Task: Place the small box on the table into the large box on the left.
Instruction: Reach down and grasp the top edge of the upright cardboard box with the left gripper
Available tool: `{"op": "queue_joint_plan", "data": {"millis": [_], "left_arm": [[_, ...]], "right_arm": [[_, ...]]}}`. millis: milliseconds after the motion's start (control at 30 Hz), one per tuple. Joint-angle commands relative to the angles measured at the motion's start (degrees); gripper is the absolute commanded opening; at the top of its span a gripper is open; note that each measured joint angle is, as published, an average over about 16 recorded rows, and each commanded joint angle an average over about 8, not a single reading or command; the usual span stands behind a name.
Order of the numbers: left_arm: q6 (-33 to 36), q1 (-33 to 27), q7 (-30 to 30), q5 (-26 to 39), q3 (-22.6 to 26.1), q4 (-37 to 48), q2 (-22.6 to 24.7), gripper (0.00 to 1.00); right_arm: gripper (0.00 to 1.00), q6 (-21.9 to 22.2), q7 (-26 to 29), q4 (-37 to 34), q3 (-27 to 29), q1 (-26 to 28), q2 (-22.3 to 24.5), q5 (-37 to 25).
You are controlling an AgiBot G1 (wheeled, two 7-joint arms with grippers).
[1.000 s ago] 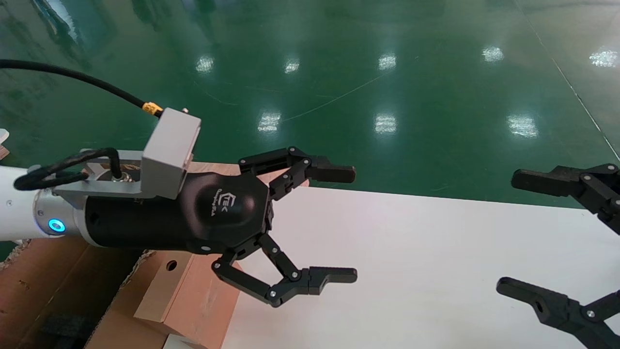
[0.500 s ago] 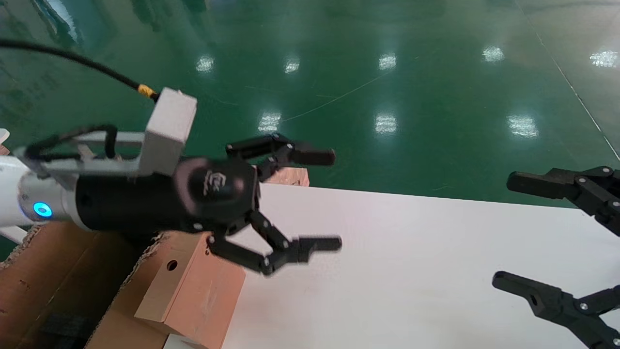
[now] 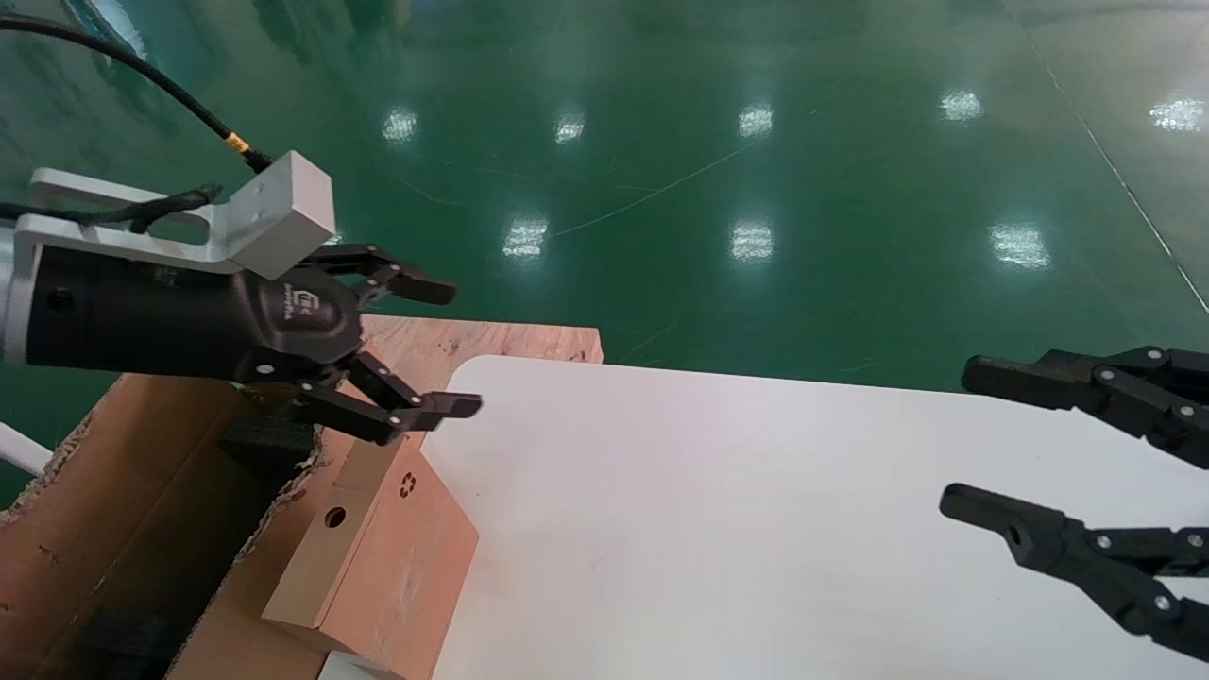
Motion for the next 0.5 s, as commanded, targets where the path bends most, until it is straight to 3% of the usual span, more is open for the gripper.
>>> {"op": "queue_joint_plan", "data": {"millis": [33, 267, 500], "left_arm": [[1.9, -4.0, -2.7, 4.0, 2.0, 0.0, -0.3, 1.0], [2.6, -12.0, -4.9, 5.8, 10.7, -0.1, -1.2, 1.0], [2.1, -13.3, -4.5, 5.1, 12.4, 0.5, -0.9, 1.0]], "right_arm": [[0.0, 0.0, 0.0, 0.0, 0.0, 0.0, 0.0, 0.0], [0.0, 0.0, 0.0, 0.0, 0.0, 0.0, 0.0, 0.0], [0.0, 0.0, 0.0, 0.0, 0.0, 0.0, 0.0, 0.0]]}}
